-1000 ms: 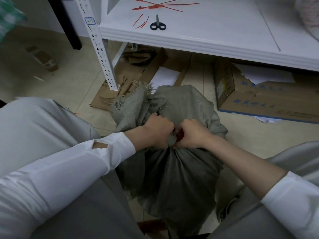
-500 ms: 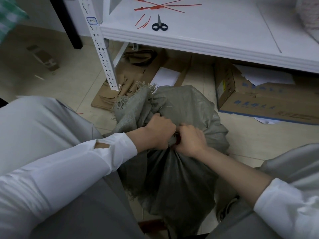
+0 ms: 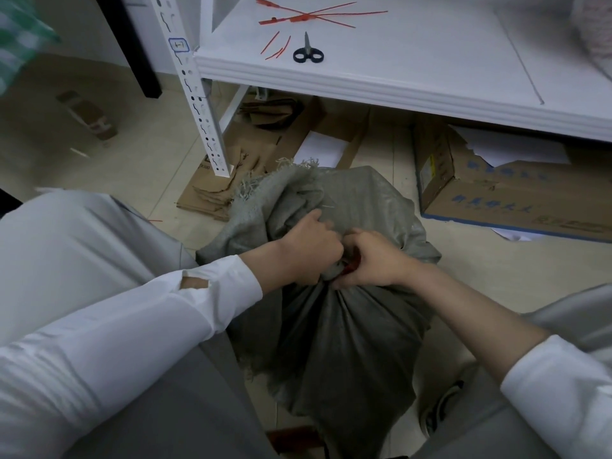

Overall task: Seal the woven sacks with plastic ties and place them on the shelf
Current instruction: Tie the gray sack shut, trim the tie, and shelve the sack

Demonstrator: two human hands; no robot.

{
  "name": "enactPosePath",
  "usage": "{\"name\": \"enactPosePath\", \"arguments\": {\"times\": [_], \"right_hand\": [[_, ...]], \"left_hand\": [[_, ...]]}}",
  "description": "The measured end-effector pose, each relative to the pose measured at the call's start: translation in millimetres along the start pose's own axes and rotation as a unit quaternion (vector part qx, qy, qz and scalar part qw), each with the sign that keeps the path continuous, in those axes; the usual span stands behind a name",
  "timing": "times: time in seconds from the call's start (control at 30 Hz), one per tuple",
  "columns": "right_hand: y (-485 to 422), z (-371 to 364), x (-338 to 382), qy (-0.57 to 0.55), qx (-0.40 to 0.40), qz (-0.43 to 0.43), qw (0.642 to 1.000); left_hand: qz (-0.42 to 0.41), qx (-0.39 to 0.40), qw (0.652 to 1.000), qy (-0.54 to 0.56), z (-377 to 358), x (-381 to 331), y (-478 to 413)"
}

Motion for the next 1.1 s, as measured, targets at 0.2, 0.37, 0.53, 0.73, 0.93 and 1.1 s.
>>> {"name": "enactPosePath", "arguments": {"times": [0.2,0.37,0.53,0.73,0.93,1.1], "right_hand": [[-3.8,-8.5,11.9,-0.165,-0.042,-0.033,0.985],[-8.0,-3.3,6.8,-0.135,-0.044,-0.076,0.987],[-1.7,5.9,18.4,0.019,-0.071,-0.069,0.995],[-0.7,-0.4,18.5,0.055,-0.081,-0.072,0.993],[3.0,9.4,7.2,-0.233,-0.028,-0.067,0.97],[-1.7,11.8,7.5,-0.314,-0.073,-0.064,0.945]], "left_hand": [[-0.041,-0.067,0.997,-0.024,-0.8,3.1,0.6],[0.035,-0.059,0.983,0.17,-1.7,25.6,8.5],[0.09,0.088,0.976,0.176,-7.7,52.1,14.9],[0.051,0.028,0.998,0.027,-4.5,45.0,10.2],[-0.058,-0.136,0.981,-0.123,6.7,31.7,7.3],[-0.074,-0.232,0.964,-0.103,10.8,25.0,7.5]]}}
Point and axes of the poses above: each hand's wrist, its own y-axis away from the middle knuckle, its own z-axis out of the back of the hand, x = y × z, the point moved 3 cm from there along -y, towards the middle knuckle, and after that the axes turned 13 degrees about y, right-handed, at the moved point
